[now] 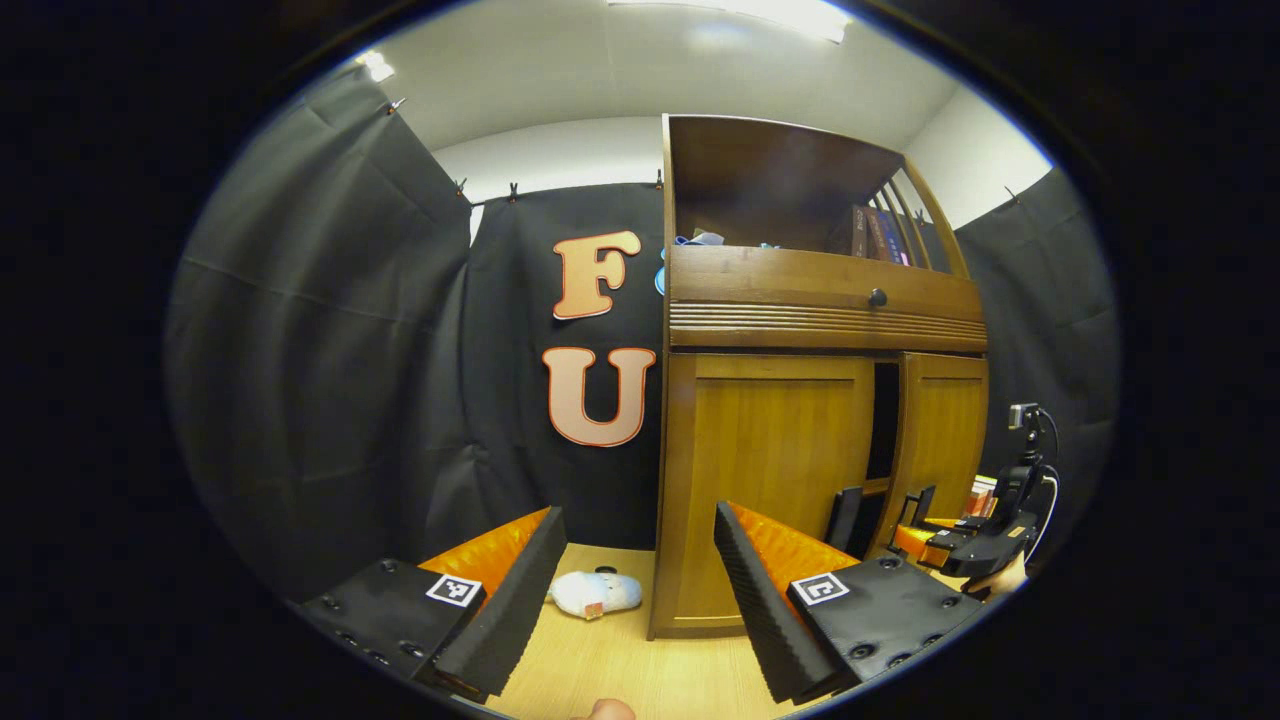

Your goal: Open the right door of the double-door shoe cabinet with the right hand, and open the left door with the left hand.

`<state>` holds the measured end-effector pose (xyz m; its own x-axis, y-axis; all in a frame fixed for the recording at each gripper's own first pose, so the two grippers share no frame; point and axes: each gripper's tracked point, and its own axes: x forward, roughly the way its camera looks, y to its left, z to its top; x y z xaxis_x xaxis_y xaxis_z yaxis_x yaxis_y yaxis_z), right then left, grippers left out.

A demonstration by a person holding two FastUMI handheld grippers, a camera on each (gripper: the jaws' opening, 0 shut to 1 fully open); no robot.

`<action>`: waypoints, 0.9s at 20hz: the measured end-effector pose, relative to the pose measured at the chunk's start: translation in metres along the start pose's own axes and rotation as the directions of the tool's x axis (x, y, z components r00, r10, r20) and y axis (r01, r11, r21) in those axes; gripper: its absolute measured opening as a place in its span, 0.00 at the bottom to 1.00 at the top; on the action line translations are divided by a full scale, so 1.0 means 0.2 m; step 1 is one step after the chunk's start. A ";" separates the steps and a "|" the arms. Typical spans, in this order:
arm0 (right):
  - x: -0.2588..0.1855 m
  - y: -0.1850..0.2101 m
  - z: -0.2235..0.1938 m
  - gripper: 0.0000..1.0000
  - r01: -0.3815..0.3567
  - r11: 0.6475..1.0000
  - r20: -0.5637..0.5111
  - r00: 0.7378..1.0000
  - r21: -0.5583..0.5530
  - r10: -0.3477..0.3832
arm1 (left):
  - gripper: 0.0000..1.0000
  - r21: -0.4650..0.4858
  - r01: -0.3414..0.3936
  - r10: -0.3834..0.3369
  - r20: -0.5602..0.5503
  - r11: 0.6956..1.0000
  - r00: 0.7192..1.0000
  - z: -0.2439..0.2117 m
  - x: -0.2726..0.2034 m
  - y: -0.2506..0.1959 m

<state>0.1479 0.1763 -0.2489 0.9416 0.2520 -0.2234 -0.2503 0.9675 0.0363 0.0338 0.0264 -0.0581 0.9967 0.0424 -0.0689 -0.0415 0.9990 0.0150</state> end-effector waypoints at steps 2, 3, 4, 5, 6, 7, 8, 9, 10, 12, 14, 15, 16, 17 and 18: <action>-0.10 -0.03 0.00 0.34 0.003 1.000 0.004 1.000 -0.010 -0.003 | 0.94 0.003 0.004 -0.004 0.002 1.000 1.000 0.01 -0.04 -0.03; -0.15 -0.04 0.00 0.33 0.001 1.000 0.006 1.000 -0.017 -0.001 | 0.94 0.005 0.007 -0.007 0.007 1.000 1.000 0.02 -0.07 -0.04; -0.20 -0.06 0.00 0.24 0.001 1.000 0.006 1.000 -0.012 -0.001 | 0.94 0.004 0.012 -0.012 0.012 1.000 1.000 0.03 -0.09 -0.06; -0.24 -0.07 -0.01 0.28 0.001 1.000 0.005 1.000 -0.004 -0.001 | 0.94 0.004 0.016 -0.016 0.018 1.000 1.000 0.05 -0.12 -0.07; -0.28 -0.08 0.00 0.28 0.002 1.000 0.002 1.000 0.000 -0.002 | 0.94 0.005 0.018 -0.018 0.024 1.000 1.000 0.06 -0.13 -0.08; -0.32 -0.10 0.00 0.28 0.006 1.000 0.001 1.000 -0.002 -0.006 | 0.94 0.010 0.018 -0.019 0.027 1.000 0.999 0.07 -0.15 -0.09; -0.36 -0.12 0.01 0.28 0.010 1.000 -0.001 1.000 -0.010 -0.010 | 0.94 0.018 0.019 -0.019 0.028 1.000 0.999 0.08 -0.17 -0.10; -0.40 -0.14 0.01 0.28 0.015 1.000 0.000 1.000 -0.013 -0.015 | 0.94 0.025 0.021 -0.022 0.026 0.999 0.999 0.08 -0.19 -0.12; -0.44 -0.16 0.00 0.31 0.018 1.000 -0.003 1.000 -0.015 -0.018 | 0.94 0.029 0.025 -0.025 0.022 0.999 0.999 0.07 -0.21 -0.13; -0.50 -0.21 0.00 0.28 0.020 1.000 -0.006 1.000 -0.010 -0.020 | 0.94 0.025 0.039 -0.039 0.017 0.999 0.999 0.06 -0.24 -0.16; -0.56 -0.24 -0.01 0.28 0.027 1.000 -0.006 1.000 -0.012 -0.028 | 0.94 0.021 0.050 -0.050 0.011 0.999 0.999 0.05 -0.27 -0.19; -0.59 -0.27 -0.01 0.28 0.033 0.999 -0.004 0.999 -0.016 -0.033 | 0.94 0.021 0.053 -0.053 0.009 0.998 0.999 0.05 -0.27 -0.20; -0.61 -0.29 0.00 0.28 0.039 0.999 -0.003 0.999 -0.017 -0.039 | 0.94 0.019 0.056 -0.056 0.007 0.998 0.998 0.04 -0.28 -0.21; -0.63 -0.31 0.01 0.25 0.044 0.999 -0.002 0.999 -0.011 -0.044 | 0.94 0.018 0.060 -0.060 0.005 0.998 0.998 0.04 -0.28 -0.22; -0.65 -0.33 0.01 0.23 0.050 0.999 -0.003 0.999 -0.011 -0.050 | 0.94 0.015 0.064 -0.065 0.003 0.998 0.998 0.03 -0.28 -0.24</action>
<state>0.0422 0.0798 -0.2212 0.9524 0.2027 -0.2278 -0.2050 0.9787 0.0140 -0.0202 -0.0231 -0.0487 0.9975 -0.0221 -0.0666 0.0239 0.9994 0.0258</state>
